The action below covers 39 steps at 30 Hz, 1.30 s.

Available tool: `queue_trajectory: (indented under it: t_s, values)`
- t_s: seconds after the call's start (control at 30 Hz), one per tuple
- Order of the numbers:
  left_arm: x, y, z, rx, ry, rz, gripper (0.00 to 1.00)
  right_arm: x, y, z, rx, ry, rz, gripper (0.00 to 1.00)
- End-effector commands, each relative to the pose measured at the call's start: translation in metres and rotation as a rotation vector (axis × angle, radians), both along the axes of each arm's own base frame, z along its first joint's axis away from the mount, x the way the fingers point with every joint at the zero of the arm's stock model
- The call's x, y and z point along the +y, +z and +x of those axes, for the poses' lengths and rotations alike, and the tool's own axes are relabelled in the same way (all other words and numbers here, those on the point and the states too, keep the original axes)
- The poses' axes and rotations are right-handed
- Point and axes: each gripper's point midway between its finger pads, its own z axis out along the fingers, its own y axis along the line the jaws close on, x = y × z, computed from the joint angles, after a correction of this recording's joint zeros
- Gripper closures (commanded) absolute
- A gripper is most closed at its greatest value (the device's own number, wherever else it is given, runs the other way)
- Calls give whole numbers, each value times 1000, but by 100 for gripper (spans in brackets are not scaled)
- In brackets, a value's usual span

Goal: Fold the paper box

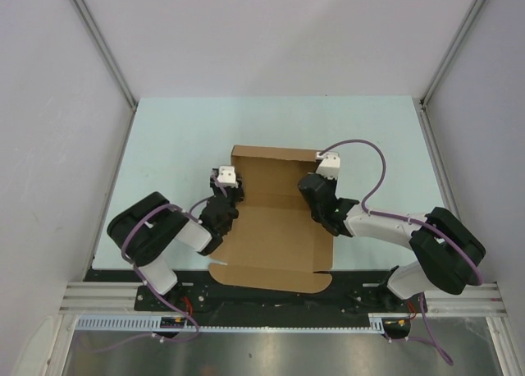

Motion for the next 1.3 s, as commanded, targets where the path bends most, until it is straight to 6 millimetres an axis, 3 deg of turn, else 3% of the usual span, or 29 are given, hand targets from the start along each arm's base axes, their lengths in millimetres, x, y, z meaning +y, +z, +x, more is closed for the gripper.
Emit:
queue_trajectory:
  t_s: [0.0,0.07,0.2,0.33,0.63,1.13,1.27]
  values:
    - [10,79,-1,-257,37,-229,40,3,32,13,-88,-52,77,100]
    - [9,82,-2,-262,32,-235,32,3,32,13,-90,-52,76,100]
    - [7,88,-5,-269,16,-245,27,3,33,13,-92,-55,80,100]
    - [9,77,-9,-224,23,-244,26,3,35,12,-94,-57,86,100]
    - [5,41,-14,-90,53,-185,35,4,35,10,-92,-54,89,100]
    - [-15,20,0,3,44,-172,43,6,41,3,-92,-47,103,100]
    - [-10,14,-5,12,43,-161,73,5,42,3,-95,-50,101,100]
